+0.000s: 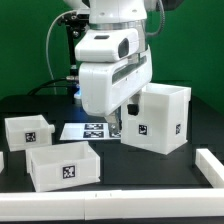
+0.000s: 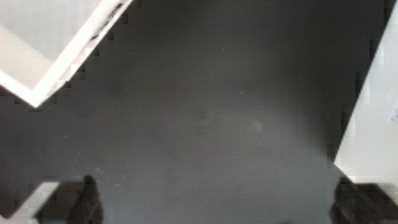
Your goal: Assemble drawer
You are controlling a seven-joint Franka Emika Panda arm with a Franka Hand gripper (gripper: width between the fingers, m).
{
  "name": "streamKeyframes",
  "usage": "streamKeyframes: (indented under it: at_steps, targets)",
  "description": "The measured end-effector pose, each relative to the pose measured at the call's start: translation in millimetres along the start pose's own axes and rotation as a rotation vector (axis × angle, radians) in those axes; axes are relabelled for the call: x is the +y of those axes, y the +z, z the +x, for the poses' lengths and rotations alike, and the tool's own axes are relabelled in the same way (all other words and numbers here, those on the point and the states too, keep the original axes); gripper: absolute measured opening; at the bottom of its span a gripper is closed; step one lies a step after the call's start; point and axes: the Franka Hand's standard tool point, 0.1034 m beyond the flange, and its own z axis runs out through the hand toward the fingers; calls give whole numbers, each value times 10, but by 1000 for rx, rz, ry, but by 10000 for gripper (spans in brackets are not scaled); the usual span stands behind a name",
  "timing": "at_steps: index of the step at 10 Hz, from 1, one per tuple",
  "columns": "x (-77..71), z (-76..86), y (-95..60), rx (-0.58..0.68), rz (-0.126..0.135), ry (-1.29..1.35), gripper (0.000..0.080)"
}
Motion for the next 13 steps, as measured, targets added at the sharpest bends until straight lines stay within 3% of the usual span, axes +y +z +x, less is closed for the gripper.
streamKeyframes:
  at_steps: [6,8,9,10,11,13]
  targets:
    - [4,-16,-9,-3,0,0,650]
    - [-23,-33,-195,-5,-13,7,650]
    - [-95,-61,-327,-6,-21,7,650]
    - [-199,-98,-449,-15,-13,18,650]
    - [-313,-53,-507,-12,-26,52,650]
    - [-685,41,-505,-6,-51,99,650]
